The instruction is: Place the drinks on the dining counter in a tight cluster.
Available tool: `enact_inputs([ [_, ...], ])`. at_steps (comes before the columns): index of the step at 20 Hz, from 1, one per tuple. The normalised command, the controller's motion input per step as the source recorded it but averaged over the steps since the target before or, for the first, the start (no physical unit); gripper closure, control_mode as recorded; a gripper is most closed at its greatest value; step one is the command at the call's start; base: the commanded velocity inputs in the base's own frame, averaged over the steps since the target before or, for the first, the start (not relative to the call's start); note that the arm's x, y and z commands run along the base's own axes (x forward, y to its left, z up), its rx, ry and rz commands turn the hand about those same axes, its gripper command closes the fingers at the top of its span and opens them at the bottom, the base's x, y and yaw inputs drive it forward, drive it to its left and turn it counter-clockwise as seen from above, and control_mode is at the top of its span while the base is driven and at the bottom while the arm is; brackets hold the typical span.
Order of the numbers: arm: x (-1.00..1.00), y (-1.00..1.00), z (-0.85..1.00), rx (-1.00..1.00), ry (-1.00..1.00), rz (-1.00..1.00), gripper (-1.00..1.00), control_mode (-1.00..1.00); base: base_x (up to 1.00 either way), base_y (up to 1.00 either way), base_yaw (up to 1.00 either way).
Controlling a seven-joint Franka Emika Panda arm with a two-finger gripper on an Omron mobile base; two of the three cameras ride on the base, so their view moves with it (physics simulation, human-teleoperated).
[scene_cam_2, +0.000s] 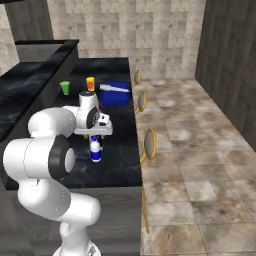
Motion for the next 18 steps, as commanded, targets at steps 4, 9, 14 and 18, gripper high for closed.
enact_inputs([
  [4, 0.00, 0.00, 0.00, 0.00, 0.00, 0.00, -1.00, -1.00, 0.00, 0.00, 0.00],
  [9, 0.00, 0.00, 0.00, 0.00, 0.00, 0.00, -1.00, -1.00, 0.00, 0.00, 0.00],
  [14, 0.00, 0.00, 0.31, 0.00, -0.02, 0.00, -1.00, -1.00, 0.00, 0.00, 0.00],
  [18, -0.01, 0.00, 0.45, 0.00, -0.06, 0.00, -1.00, -1.00, 0.00, 0.00, 0.00],
])
